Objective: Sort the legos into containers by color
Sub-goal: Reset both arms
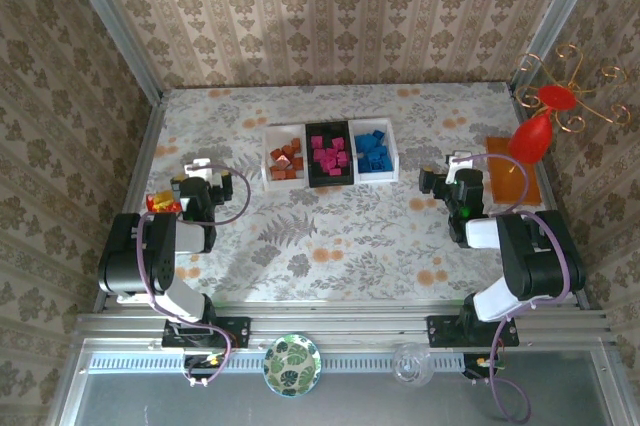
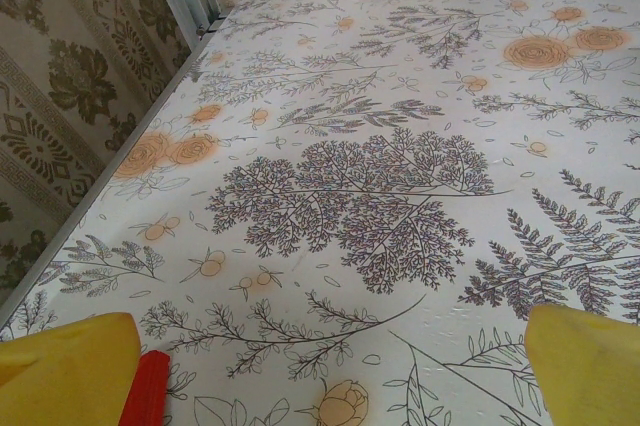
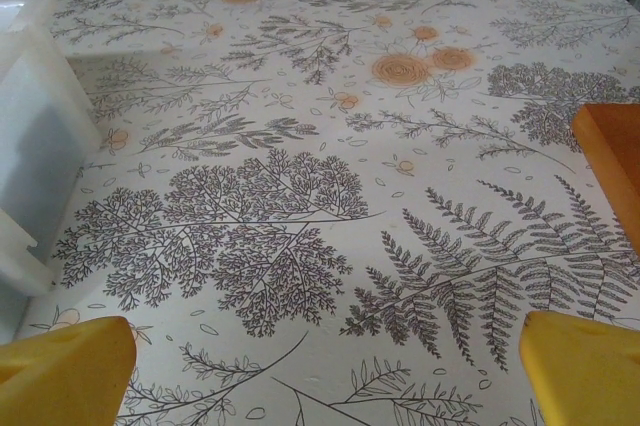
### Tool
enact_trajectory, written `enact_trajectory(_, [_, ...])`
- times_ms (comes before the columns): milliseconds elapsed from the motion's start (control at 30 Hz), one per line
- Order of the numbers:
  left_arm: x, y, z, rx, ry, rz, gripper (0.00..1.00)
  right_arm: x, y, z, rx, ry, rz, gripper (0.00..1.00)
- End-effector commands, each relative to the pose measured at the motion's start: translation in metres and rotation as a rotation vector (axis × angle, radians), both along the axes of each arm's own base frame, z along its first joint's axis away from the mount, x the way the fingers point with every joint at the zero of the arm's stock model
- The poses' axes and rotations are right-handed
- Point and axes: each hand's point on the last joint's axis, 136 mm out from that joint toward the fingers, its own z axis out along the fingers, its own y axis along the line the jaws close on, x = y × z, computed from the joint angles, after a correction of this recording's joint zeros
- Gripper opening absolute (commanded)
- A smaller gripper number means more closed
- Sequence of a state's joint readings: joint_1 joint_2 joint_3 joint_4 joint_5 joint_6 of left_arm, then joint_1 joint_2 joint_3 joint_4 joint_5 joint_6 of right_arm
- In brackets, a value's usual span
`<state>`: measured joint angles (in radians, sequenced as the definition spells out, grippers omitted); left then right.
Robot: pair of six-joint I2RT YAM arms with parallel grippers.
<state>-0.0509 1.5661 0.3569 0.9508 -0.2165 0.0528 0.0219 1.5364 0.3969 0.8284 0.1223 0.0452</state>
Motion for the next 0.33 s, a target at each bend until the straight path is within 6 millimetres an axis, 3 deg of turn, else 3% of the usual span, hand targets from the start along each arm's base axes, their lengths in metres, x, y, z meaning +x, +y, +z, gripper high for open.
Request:
enact_trajectory(0, [0.0061,-0.0027,0.011,-0.008,-0.039,-0.009,1.0,0.0052,0.0011,0.0124,0.003,-0.042,0.008,1.0])
enact_trajectory(300, [0.0063,-0.0029,0.0113,-0.009,-0.039,-0.012,1.0,0.0052,0.0011,0.0126,0.004,-0.042,0.008,1.0])
